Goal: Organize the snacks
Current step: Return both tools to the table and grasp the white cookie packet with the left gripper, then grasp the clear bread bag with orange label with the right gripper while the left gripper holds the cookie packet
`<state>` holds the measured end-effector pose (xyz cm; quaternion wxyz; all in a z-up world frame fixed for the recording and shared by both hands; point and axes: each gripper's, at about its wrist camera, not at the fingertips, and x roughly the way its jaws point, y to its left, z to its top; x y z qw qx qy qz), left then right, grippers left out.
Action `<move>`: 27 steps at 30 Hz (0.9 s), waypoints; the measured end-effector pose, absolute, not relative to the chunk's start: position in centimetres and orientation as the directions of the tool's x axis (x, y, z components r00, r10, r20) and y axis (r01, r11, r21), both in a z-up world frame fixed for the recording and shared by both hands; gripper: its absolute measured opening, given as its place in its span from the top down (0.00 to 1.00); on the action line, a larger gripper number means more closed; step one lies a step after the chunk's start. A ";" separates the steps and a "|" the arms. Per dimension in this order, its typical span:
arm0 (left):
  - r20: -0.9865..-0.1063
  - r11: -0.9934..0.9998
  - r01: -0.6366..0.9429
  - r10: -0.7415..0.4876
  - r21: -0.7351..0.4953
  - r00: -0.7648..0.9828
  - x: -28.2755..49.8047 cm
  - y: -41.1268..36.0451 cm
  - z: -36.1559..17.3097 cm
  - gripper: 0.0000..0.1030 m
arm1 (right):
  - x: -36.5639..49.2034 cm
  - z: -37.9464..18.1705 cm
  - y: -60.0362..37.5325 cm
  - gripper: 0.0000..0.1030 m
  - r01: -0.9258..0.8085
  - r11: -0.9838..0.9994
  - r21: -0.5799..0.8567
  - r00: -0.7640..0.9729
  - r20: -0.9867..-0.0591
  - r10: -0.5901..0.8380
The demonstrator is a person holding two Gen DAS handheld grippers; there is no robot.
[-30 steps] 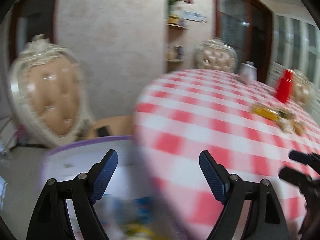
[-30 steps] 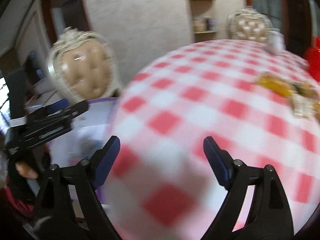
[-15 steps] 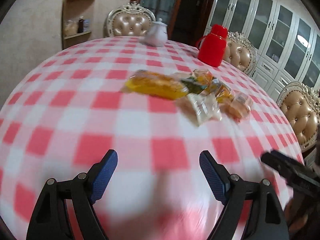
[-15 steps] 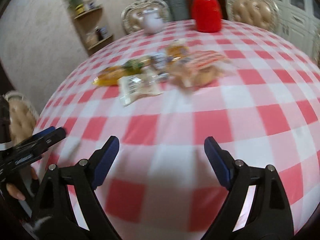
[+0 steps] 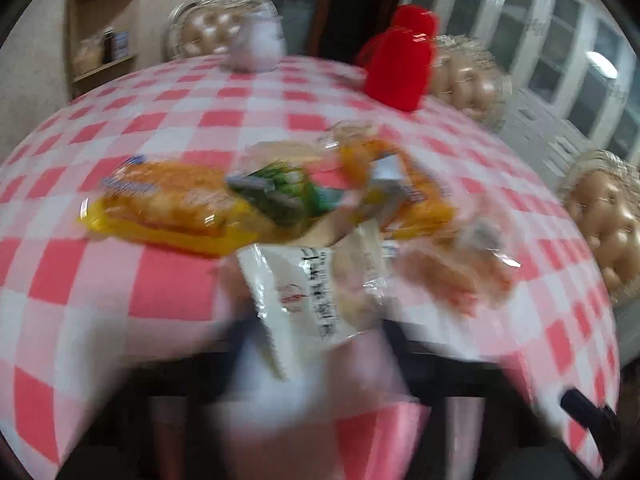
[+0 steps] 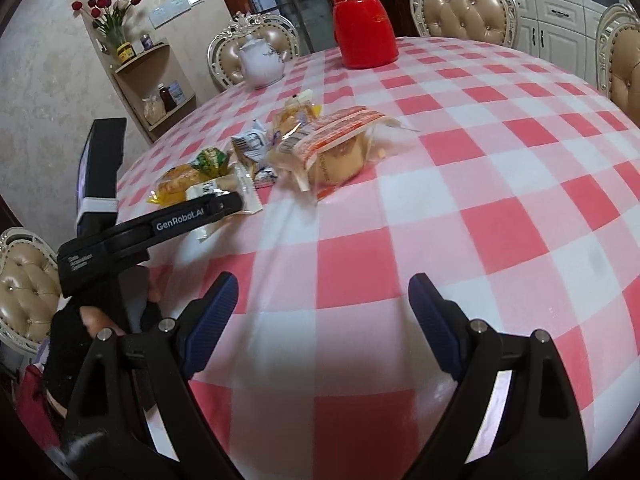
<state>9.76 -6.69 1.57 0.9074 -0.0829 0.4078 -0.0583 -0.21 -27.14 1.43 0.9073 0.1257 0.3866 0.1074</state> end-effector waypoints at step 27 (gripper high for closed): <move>-0.724 0.973 0.039 -0.196 -0.229 0.662 3.5 -0.2 1.8 0.26 | 11.9 0.8 -25.2 0.64 0.106 0.951 0.291 0.654 -0.740 0.154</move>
